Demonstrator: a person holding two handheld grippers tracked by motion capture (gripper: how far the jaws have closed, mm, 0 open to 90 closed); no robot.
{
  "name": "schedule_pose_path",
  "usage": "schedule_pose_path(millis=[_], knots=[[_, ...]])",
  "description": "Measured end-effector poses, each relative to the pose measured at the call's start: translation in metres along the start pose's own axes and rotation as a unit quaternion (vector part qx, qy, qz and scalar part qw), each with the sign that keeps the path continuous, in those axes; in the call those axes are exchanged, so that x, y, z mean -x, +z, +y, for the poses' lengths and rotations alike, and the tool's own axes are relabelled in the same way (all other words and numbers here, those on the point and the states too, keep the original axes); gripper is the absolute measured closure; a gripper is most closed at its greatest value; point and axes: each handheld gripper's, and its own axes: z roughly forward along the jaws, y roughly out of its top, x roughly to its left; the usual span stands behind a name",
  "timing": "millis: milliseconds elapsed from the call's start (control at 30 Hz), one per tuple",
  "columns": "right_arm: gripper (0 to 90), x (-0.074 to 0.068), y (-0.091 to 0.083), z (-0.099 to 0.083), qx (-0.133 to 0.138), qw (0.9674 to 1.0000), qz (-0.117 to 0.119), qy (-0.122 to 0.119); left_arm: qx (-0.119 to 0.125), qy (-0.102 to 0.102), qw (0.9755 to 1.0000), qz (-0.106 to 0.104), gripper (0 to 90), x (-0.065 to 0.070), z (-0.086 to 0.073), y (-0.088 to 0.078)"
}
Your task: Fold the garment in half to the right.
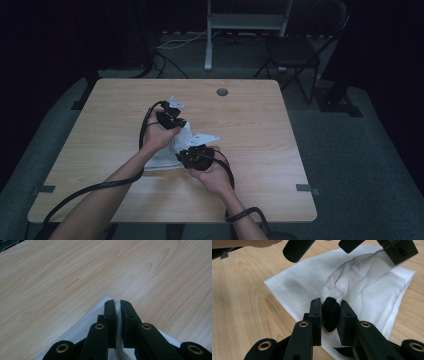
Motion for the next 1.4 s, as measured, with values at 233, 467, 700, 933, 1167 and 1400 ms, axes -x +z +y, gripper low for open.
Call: schedule_pose_path(millis=[233, 467, 700, 933, 1167, 1400], knots=[[76.1, 0.000, -0.001, -0.002, -0.004, 1.0000, -0.001, 0.001, 0.000, 0.003, 1.0000, 0.001, 84.1, 0.003, 0.000, 0.002], [75.4, 0.001, -0.001, -0.004, -0.008, 1.0000, 0.000, 0.002, 0.002, 0.007, 1.0000, 0.002, 83.7, 0.005, 0.001, 0.003], [75.3, 0.002, -0.001, -0.006, -0.010, 0.9999, 0.000, 0.005, -0.003, 0.014, 0.9999, 0.005, 83.5, 0.006, 0.001, 0.004], [74.8, 0.003, -0.002, -0.009, -0.013, 0.9999, -0.001, 0.007, -0.002, 0.015, 0.9999, 0.005, 83.3, 0.006, 0.001, 0.005], [74.1, 0.003, -0.002, -0.009, -0.015, 0.9999, 0.000, 0.006, 0.002, 0.014, 0.9999, 0.005, 82.5, 0.008, 0.001, 0.006], [74.0, 0.002, -0.001, -0.011, -0.019, 0.9998, 0.000, 0.005, 0.003, 0.016, 0.9999, 0.004, 82.3, 0.009, 0.001, 0.007]])
